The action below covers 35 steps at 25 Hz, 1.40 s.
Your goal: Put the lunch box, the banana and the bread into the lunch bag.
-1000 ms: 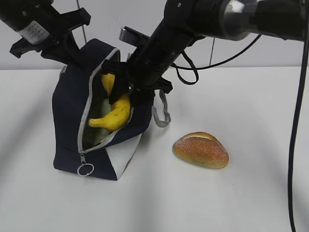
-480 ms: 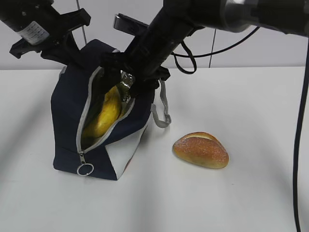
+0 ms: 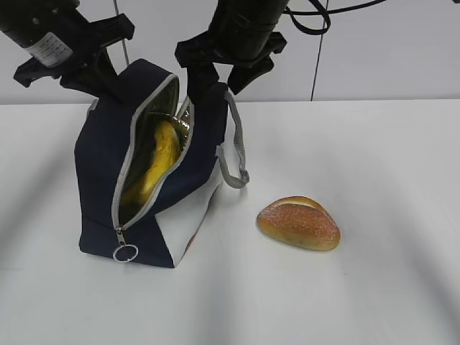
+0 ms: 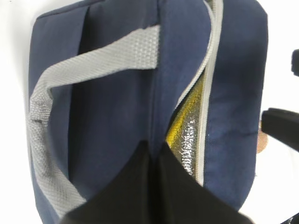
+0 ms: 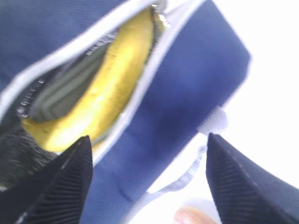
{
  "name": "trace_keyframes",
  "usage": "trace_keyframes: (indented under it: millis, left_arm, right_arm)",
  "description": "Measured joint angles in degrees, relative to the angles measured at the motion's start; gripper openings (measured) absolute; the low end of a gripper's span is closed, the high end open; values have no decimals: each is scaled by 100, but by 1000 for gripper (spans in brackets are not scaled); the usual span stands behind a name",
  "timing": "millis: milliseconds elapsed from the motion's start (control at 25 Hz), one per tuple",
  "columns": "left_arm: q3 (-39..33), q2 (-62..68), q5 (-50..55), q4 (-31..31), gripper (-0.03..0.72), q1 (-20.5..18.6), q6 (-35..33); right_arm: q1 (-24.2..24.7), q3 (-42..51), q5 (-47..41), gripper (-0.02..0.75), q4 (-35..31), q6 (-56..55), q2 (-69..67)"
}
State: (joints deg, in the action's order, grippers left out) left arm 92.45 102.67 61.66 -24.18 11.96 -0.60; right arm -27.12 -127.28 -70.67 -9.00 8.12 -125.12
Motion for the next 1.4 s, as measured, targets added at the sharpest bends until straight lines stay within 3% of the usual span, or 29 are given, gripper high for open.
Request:
trace_keyframes:
  millis: [160, 400, 800, 960, 1400]
  left_arm:
    - [0, 0, 1, 6, -3, 0, 0]
    - [0, 0, 0, 6, -3, 0, 0]
    - [0, 0, -4, 7, -3, 0, 0]
    - [0, 0, -4, 7, -3, 0, 0]
    - [0, 0, -4, 7, -3, 0, 0]
  right_arm:
    - [0, 592, -14, 554, 269, 277, 319]
    - [22, 2278, -14, 554, 900, 778, 1113]
    - [202, 4541, 562, 554, 866, 1491, 2201]
    - [202, 4940, 855, 564, 786, 1764, 2223]
    - [223, 4977, 1566, 604, 1003, 2005, 1661]
